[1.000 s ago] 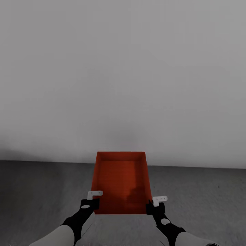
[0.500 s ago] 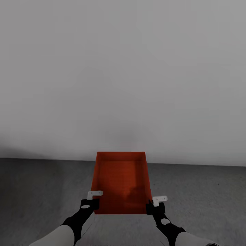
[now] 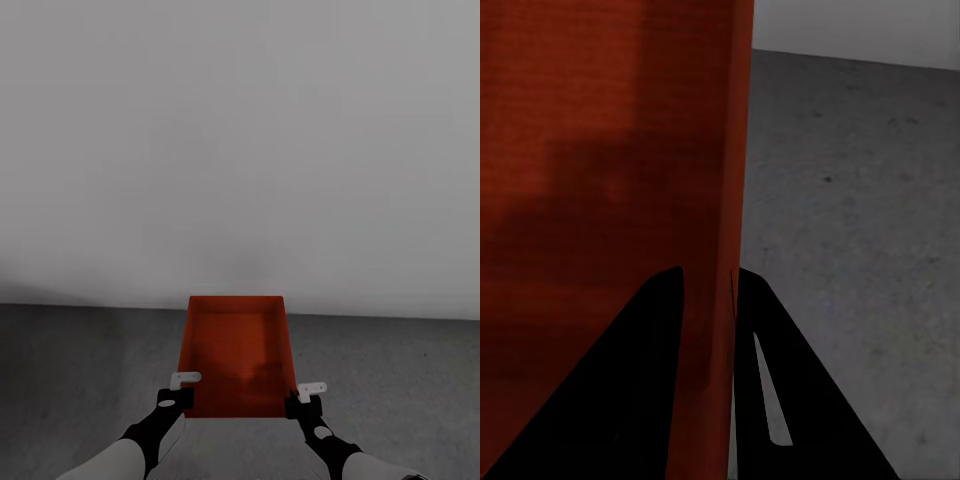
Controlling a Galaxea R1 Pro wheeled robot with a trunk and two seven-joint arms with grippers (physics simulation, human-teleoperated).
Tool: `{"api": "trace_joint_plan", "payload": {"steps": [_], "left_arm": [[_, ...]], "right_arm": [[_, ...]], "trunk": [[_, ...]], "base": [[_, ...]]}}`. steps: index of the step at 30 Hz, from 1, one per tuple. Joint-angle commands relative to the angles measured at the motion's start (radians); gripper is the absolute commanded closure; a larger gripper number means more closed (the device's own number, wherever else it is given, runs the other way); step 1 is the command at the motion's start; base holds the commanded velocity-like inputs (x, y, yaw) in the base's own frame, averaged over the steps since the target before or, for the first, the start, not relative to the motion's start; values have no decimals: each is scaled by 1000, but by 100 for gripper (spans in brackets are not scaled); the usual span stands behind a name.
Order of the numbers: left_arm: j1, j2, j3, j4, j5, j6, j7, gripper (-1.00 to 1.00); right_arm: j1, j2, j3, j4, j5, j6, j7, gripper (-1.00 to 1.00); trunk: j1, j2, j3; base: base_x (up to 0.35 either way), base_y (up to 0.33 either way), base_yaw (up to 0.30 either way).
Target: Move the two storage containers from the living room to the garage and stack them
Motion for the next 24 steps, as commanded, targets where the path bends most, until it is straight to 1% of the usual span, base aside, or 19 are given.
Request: {"api": "trace_joint_plan", "payload": {"steps": [1, 24], "left_arm": [[-2, 11, 72, -6, -4, 4, 11, 100], [-2, 11, 73, -6, -4, 5, 11, 100]], "right_arm": [[0, 0, -9, 9, -3, -2, -1, 100], [0, 0, -9, 9, -3, -2, -1, 100]], "trunk": [[0, -1, -2], [0, -1, -40]], "base": [[0, 0, 0], [0, 0, 0]]}}
